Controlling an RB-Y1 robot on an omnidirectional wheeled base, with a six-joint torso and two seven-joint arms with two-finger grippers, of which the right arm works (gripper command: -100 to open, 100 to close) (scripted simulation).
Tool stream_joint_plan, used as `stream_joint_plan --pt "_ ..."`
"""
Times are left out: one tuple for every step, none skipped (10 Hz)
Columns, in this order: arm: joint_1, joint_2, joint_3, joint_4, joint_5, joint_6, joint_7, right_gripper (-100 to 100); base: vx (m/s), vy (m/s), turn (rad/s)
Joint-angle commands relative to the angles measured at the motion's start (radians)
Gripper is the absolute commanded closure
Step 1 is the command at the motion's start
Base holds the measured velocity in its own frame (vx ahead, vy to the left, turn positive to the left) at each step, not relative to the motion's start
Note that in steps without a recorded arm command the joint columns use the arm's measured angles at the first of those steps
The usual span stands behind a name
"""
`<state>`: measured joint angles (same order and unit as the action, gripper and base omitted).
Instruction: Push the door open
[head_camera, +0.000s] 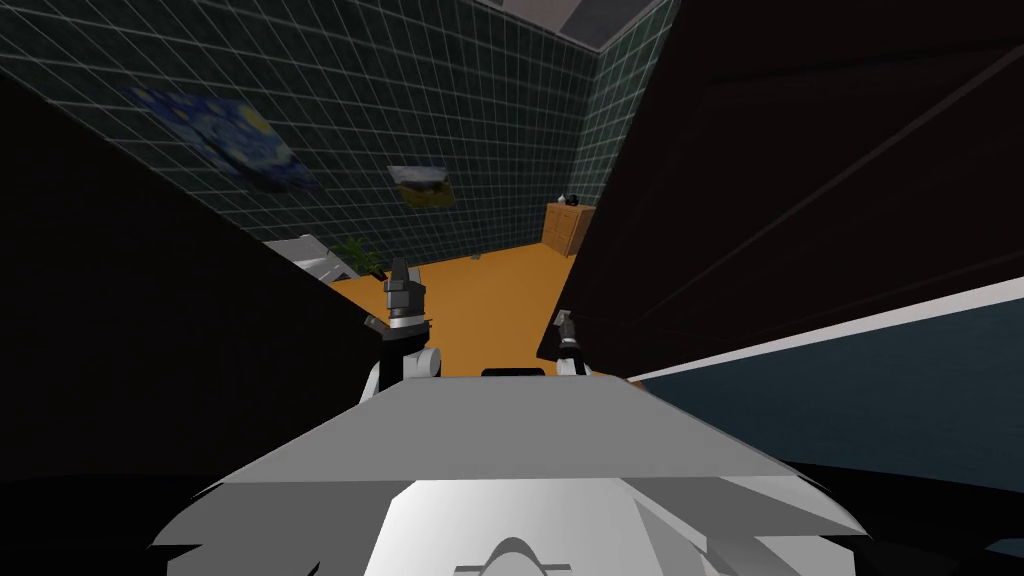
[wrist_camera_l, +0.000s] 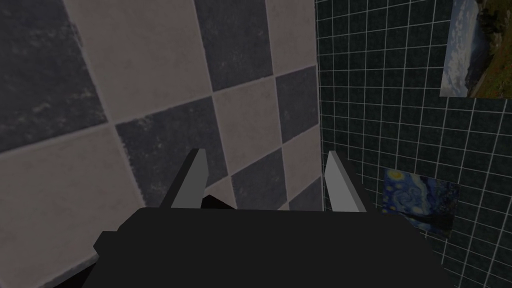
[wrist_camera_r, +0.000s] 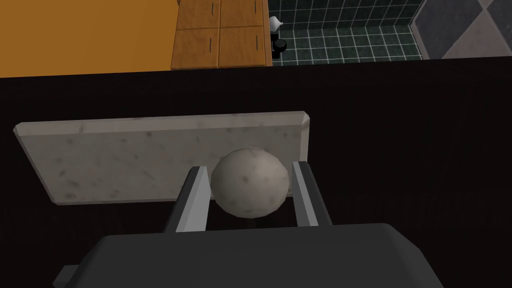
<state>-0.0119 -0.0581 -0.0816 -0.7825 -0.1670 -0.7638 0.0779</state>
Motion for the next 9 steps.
stream_joint_plan --pt "-0.019 -0.010 -0.020 0.019 -0.010 -0.015 0.005 100 0.173 0.027 -0.066" --pt "-0.020 -0.013 -0.031 0.019 -0.016 -0.014 0.008 100 0.189 0.009 -0.047" --pt "-0.021 -0.015 -0.042 0.020 -0.023 -0.012 0.012 100 0.219 0.064 -0.039" --pt "-0.023 -0.017 -0.055 0.020 -0.030 -0.010 0.015 100 0.218 0.079 -0.082" --pt "-0.024 -0.018 -0.067 0.020 -0.038 -0.008 0.019 100 0.201 0.040 -0.081" --pt "-0.025 -0.018 -0.080 0.021 -0.045 -0.006 0.023 100 0.208 0.037 -0.049" --pt "-0.026 -0.018 -0.092 0.021 -0.052 -0.004 0.026 100 0.199 0.051 -0.077" --pt "-0.027 -0.017 -0.102 0.022 -0.058 -0.003 0.029 100 0.180 0.044 -0.057" --pt "-0.028 -0.016 -0.112 0.022 -0.063 -0.001 0.032 100 0.186 0.051 -0.062"
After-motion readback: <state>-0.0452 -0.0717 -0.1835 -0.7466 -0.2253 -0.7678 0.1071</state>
